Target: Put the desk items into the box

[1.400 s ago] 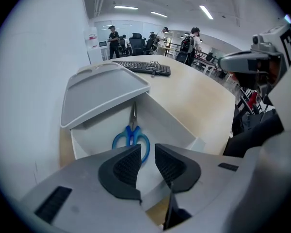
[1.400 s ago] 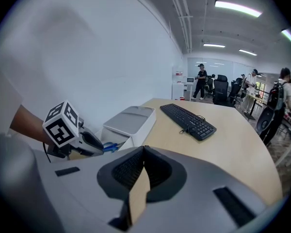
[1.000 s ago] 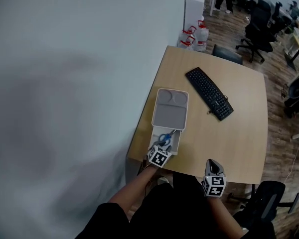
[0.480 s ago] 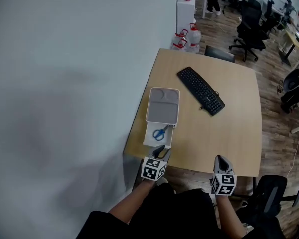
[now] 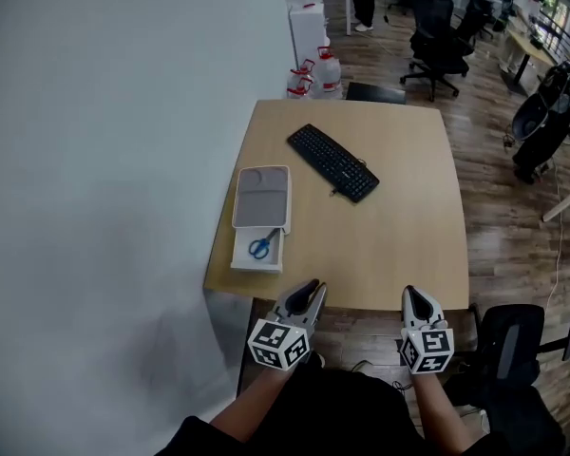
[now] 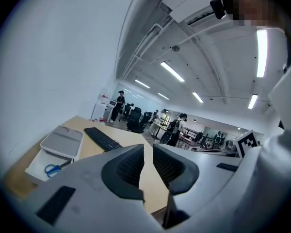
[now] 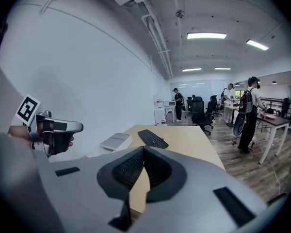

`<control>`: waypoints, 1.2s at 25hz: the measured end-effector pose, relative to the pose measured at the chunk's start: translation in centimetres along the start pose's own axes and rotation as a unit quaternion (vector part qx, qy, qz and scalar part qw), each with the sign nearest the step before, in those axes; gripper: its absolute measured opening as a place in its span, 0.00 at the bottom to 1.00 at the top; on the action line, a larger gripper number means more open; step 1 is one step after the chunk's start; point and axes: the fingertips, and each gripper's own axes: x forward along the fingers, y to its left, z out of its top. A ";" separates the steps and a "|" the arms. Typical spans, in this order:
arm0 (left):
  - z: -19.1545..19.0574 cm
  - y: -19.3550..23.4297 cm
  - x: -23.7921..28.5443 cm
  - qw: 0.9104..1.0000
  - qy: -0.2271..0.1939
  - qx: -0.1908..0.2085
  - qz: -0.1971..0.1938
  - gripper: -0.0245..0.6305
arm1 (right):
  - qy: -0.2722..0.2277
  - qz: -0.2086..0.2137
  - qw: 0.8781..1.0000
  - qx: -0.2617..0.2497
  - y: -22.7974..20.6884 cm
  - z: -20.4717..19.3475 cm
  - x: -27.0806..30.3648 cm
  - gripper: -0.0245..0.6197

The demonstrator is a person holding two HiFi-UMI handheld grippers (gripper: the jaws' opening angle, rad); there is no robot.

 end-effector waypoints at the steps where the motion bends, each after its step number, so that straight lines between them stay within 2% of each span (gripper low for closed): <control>1: 0.0 -1.5 0.3 1.000 -0.004 0.011 0.001 0.12 | -0.004 0.000 1.000 -0.002 -0.7 0.0 -1.1 0.13; 6: -1.6 -8.3 1.9 0.998 -0.009 0.070 0.008 0.07 | -0.035 0.000 0.999 -0.009 -4.0 0.5 -5.8 0.13; 10: -3.2 -10.9 2.6 0.997 0.006 0.065 0.033 0.06 | -0.052 -0.003 0.999 -0.013 -6.0 1.3 -8.1 0.13; 14: -3.1 -12.2 3.0 0.997 -0.003 0.064 0.045 0.06 | -0.062 -0.008 0.998 -0.025 -7.5 2.3 -9.3 0.13; 19: -2.1 -13.0 3.4 0.997 -0.025 0.067 0.041 0.06 | -0.079 0.000 0.997 -0.020 -8.3 3.2 -9.5 0.13; 30: -0.9 -13.2 3.2 0.995 -0.033 0.073 0.062 0.06 | -0.083 0.013 0.996 -0.020 -8.9 3.9 -9.5 0.13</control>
